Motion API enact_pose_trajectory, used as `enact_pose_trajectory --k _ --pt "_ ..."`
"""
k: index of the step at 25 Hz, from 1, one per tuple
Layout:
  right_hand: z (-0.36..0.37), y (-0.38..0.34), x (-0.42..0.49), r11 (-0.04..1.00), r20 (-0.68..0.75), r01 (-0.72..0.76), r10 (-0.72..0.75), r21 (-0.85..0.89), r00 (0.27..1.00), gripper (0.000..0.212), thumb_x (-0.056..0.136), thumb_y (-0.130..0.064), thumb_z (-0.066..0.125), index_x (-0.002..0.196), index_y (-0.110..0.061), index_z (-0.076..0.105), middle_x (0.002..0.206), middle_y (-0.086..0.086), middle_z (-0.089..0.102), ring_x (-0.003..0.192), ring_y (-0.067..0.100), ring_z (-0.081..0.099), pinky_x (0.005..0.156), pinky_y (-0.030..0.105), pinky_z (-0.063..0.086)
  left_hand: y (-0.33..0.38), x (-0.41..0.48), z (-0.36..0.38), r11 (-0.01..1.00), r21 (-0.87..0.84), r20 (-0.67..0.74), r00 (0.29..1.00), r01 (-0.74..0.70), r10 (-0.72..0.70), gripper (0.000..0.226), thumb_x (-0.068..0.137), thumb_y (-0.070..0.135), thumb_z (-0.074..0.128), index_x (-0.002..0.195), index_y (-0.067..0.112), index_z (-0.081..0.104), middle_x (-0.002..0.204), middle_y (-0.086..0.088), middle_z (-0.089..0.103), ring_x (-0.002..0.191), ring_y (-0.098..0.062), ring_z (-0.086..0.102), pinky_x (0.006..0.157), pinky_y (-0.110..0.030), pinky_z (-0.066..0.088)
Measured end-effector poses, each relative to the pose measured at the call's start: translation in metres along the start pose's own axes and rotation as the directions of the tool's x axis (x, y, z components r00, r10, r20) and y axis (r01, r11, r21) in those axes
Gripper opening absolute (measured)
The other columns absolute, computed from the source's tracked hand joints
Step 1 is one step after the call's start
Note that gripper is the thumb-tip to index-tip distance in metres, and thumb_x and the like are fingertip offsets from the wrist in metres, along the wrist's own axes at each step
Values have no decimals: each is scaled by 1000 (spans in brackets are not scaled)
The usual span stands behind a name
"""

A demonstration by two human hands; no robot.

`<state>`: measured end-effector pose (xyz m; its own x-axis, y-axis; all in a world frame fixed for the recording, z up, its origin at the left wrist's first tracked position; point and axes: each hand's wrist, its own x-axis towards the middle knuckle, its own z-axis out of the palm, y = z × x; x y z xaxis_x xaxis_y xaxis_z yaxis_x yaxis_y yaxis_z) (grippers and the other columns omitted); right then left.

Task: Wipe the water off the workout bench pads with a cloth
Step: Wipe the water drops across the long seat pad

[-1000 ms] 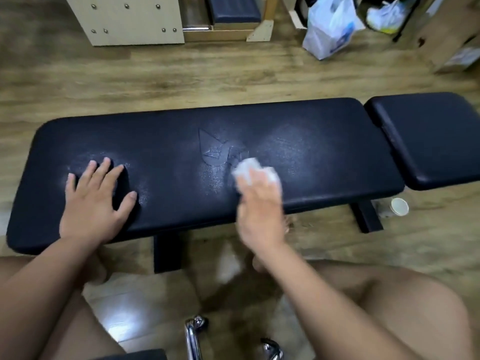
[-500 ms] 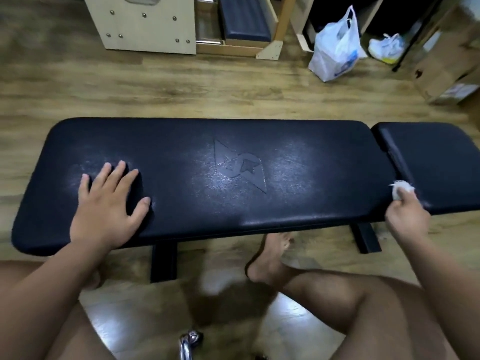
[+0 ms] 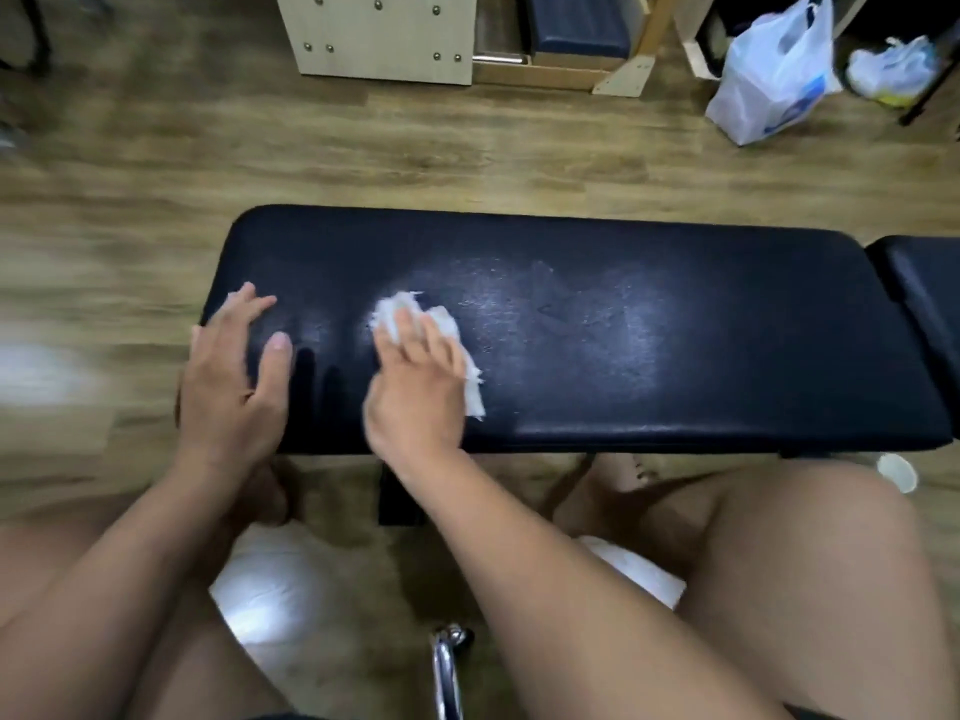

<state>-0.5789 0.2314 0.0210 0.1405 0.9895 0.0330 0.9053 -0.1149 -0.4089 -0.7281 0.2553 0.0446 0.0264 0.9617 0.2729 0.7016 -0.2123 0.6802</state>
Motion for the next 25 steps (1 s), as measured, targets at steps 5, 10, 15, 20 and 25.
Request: enact_pose_trajectory --k 5,10,15,20,25 --pt "57 -128 17 868 286 496 -469 -26 836 43 97 -28 43 140 -23 43 150 -1 40 141 20 30 115 33 22 -42 -41 -66 989 74 -72 990 127 -121 45 92 24 42 130 3 55 145 -17 48 136 -31 44 115 -43 30" --pt "23 -109 -13 753 442 601 -650 267 618 38 81 -5 60 118 -13 62 120 7 64 107 23 61 89 30 46 -32 -38 -60 987 114 -14 994 114 -113 52 89 36 41 131 8 55 150 -13 43 141 -28 36 117 -54 24" --pt "-78 93 -25 842 101 293 -375 453 922 45 82 18 47 112 -5 71 126 13 65 117 22 62 104 23 44 5 -7 16 982 182 134 991 -49 24 47 92 34 44 134 14 53 154 -9 38 147 -25 25 120 -56 6" --pt "-226 346 -49 815 -207 -523 573 251 793 37 90 -13 53 115 -36 69 107 -2 68 75 -2 64 64 0 44 19 -4 73 876 446 311 950 -184 41 56 91 46 33 135 17 51 154 -7 39 147 -26 24 120 -55 8" --pt "-217 399 -46 616 -210 -781 780 97 589 36 85 -32 49 118 -23 61 127 11 58 116 39 52 95 37 44 23 -6 72 860 472 289 956 -193 56 56 89 45 35 134 17 54 152 -7 43 145 -27 29 120 -53 13"
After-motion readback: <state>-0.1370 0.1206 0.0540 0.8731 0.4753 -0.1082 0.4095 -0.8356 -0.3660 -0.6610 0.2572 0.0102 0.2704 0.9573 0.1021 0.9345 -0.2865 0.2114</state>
